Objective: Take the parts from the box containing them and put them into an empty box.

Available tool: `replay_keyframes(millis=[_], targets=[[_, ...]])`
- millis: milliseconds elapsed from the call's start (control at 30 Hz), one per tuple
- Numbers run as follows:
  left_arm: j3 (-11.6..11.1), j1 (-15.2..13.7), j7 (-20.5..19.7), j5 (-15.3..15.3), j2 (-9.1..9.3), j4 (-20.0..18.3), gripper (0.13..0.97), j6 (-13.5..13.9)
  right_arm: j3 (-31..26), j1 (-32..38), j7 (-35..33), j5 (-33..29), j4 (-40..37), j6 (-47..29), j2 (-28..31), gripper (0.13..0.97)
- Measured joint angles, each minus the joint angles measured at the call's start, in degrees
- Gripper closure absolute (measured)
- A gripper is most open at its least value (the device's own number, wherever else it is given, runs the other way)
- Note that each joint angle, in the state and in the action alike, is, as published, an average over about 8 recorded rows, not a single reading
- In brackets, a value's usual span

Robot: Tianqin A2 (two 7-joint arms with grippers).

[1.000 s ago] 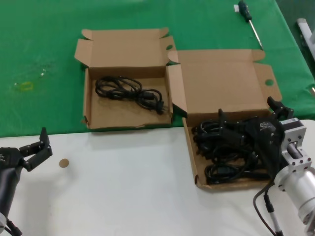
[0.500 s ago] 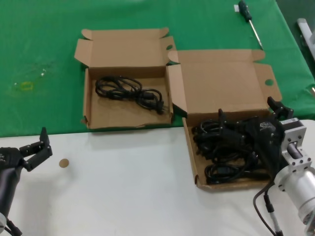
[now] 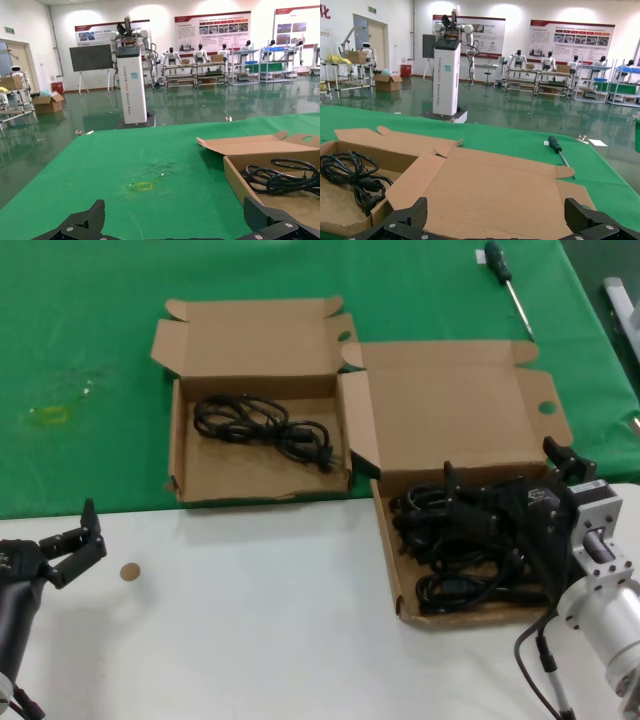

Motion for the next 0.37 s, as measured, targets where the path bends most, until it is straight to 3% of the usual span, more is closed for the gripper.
replay_keyframes(millis=[367], targets=[[0.0, 0.0, 0.0, 0.0, 0.00, 0.0, 0.132, 0.0, 0.0, 0.0, 0.0, 0.0, 0.0, 0.0, 0.0, 0.129]])
